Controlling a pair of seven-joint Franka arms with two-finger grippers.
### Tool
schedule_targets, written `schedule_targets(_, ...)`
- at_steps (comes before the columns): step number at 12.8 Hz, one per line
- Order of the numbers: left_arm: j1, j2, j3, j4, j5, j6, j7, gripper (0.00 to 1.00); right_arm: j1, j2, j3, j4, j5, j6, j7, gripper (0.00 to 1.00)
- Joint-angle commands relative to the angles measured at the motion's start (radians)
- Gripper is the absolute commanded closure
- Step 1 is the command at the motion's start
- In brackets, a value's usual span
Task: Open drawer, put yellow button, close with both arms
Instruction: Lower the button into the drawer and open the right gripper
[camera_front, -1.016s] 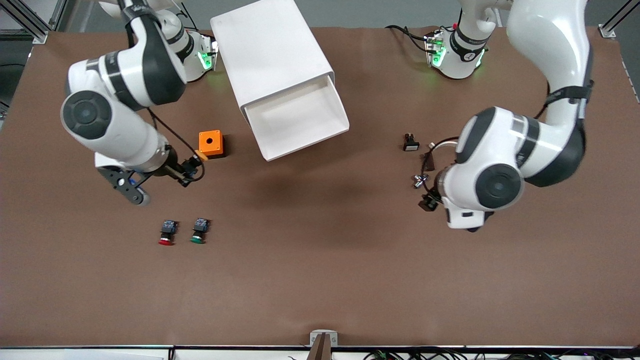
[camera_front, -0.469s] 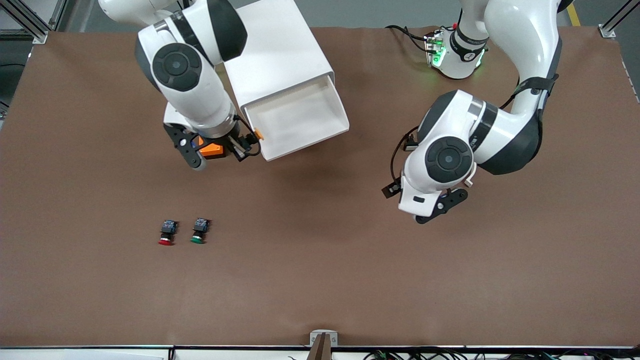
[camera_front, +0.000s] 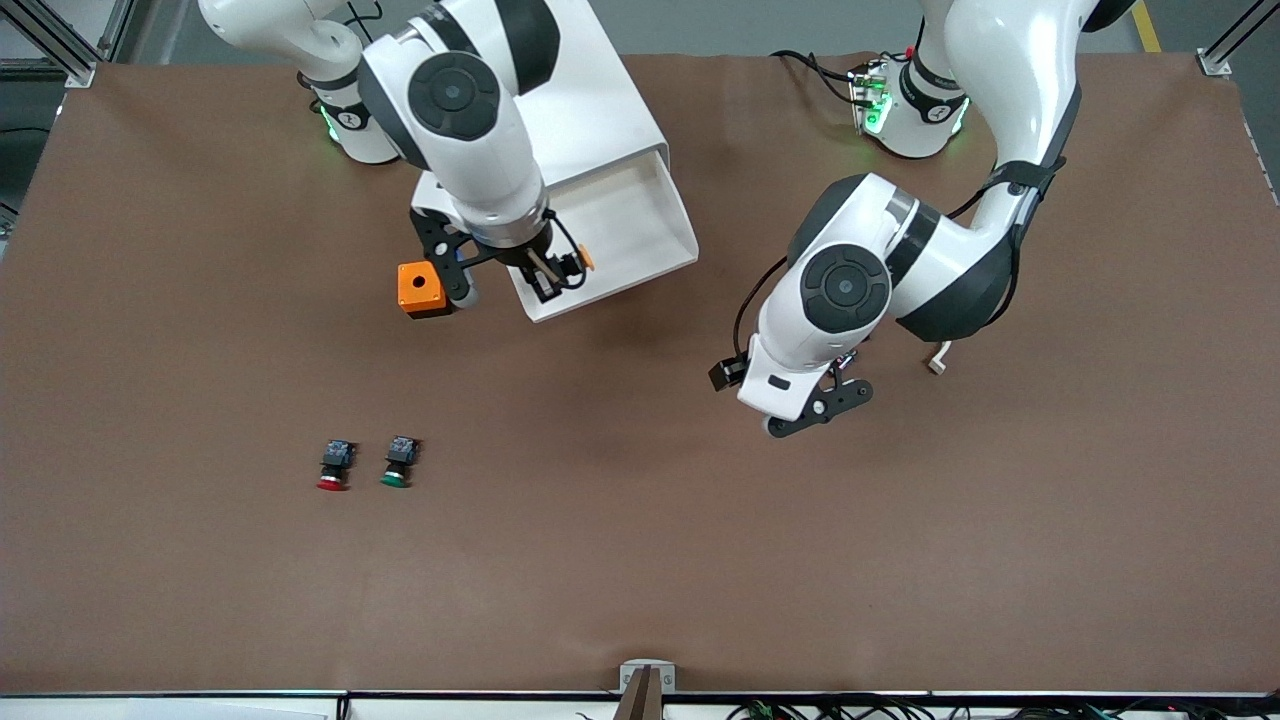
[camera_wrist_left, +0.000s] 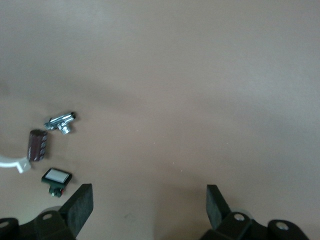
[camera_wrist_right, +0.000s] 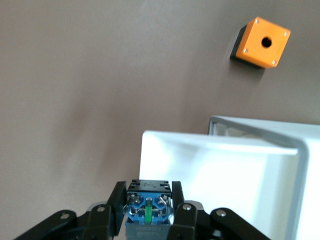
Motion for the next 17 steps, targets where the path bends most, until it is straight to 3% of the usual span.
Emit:
schedule_targets(1,0.021,-0.01,-0.019,-0.052,0.01,0.055,0.069,0.01,0.046,0.036,-0.013,-0.013,-0.029,0.059,0.082,0.98)
schedule_targets(3,0.024,-0.016,-0.038,-0.063,0.007,0.067,0.072,0.01,0.066,0.046,-0.012,-0.027,-0.043,0.076,0.099,0.9)
schedule_targets(4,0.026,-0.014,-0.043,-0.07,0.007,0.069,0.073,0.01,0.069,0.046,-0.012,-0.029,-0.045,0.076,0.105,0.74)
schedule_targets(5,0.024,-0.007,-0.043,-0.078,0.009,0.07,0.073,0.01,0.068,0.047,-0.012,-0.027,-0.042,0.071,0.124,0.5)
schedule_targets(6,0.026,-0.005,-0.043,-0.082,0.009,0.07,0.073,0.01,0.065,0.047,-0.012,-0.029,-0.04,0.067,0.124,0.17)
schedule_targets(7,0.027,-0.005,-0.043,-0.084,0.009,0.07,0.075,0.01,0.071,0.047,-0.012,-0.029,-0.04,0.065,0.121,0.0)
schedule_targets(11,0.027,0.015,-0.043,-0.081,0.009,0.103,0.075,0.01,0.042,0.031,-0.024,0.002,-0.063,0.044,0.093,0.0)
schedule_targets(17,-0.005,0.033,-0.048,-0.082,0.006,0.118,0.061,0.01,-0.226,0.027,-0.026,0.194,-0.046,-0.22,-0.421,0.0)
